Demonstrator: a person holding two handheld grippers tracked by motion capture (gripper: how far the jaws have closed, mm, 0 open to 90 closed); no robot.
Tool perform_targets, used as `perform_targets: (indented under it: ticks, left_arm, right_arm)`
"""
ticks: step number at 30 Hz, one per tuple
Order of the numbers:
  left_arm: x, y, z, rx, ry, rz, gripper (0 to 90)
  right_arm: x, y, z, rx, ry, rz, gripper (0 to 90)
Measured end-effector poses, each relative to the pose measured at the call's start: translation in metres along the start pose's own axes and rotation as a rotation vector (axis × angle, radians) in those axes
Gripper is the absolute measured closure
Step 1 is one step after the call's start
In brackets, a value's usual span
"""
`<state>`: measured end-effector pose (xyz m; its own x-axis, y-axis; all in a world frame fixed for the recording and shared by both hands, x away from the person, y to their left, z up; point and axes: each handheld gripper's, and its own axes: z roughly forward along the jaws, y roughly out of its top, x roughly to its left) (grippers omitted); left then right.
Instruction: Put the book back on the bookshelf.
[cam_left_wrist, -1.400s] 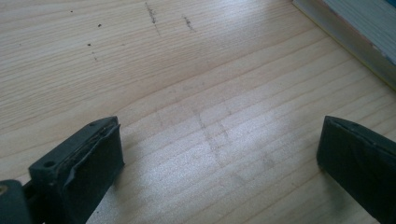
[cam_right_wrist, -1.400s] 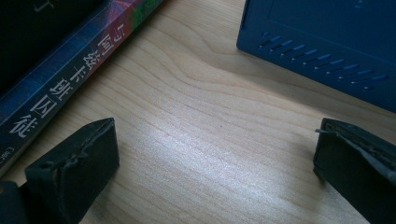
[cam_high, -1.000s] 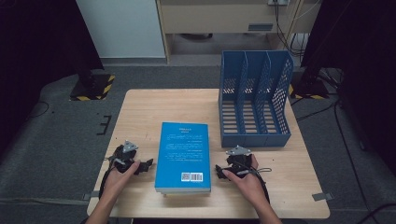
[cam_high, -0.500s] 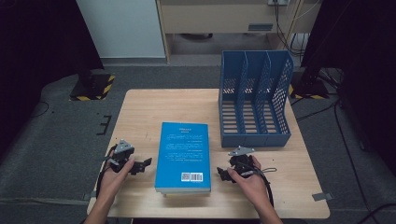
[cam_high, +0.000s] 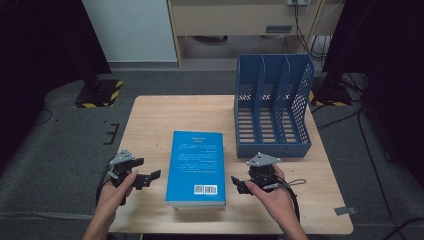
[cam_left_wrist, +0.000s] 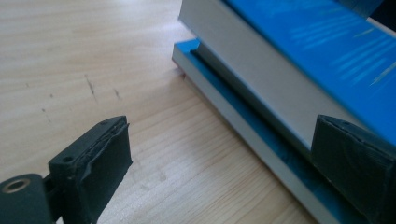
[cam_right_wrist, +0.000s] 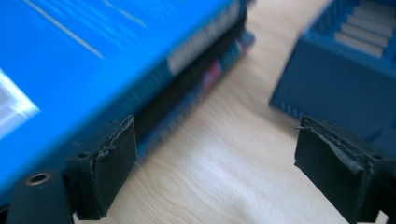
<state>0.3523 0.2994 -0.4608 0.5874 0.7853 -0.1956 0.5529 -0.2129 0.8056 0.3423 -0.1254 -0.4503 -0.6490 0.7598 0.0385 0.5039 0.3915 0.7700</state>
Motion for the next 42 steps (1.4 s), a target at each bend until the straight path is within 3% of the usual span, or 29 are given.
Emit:
perform_targets:
  ticks: [3,5,8,14,20,23,27,31,42]
  left_arm:
    - [-0.011,0.017,-0.006,0.036,-0.037,0.049,3.3]
    - [-0.014,0.021,-0.006,0.041,-0.045,0.060,3.1]
    - [-0.028,0.033,0.009,0.085,-0.076,0.091,3.1]
    - [-0.044,0.037,0.030,0.106,-0.101,0.107,3.7]
    - [-0.052,0.033,0.041,0.130,-0.100,0.116,2.9]
    - [-0.054,0.030,0.045,0.161,-0.155,0.097,2.7]
    - [-0.051,0.029,0.047,0.177,-0.189,0.071,2.8]
    - [-0.047,0.026,0.051,0.178,-0.224,0.024,1.6]
    - [-0.039,0.025,0.056,0.196,-0.274,-0.011,0.0]
  right_arm:
    - [0.006,0.017,0.000,-0.004,0.034,-0.019,9.9]
    - [0.011,0.027,0.004,-0.001,0.050,-0.030,8.9]
    - [0.021,0.043,0.015,0.000,0.116,-0.036,6.8]
    - [0.032,0.054,0.037,0.027,0.180,-0.048,6.2]
    - [0.035,0.055,0.048,0.050,0.188,-0.055,5.5]
    - [0.035,0.054,0.049,0.055,0.183,-0.057,5.2]
    - [0.033,0.048,0.053,0.070,0.187,-0.064,2.5]
    - [0.029,0.044,0.056,0.055,0.213,-0.037,1.0]
    - [0.024,0.041,0.060,0.065,0.234,0.025,0.4]
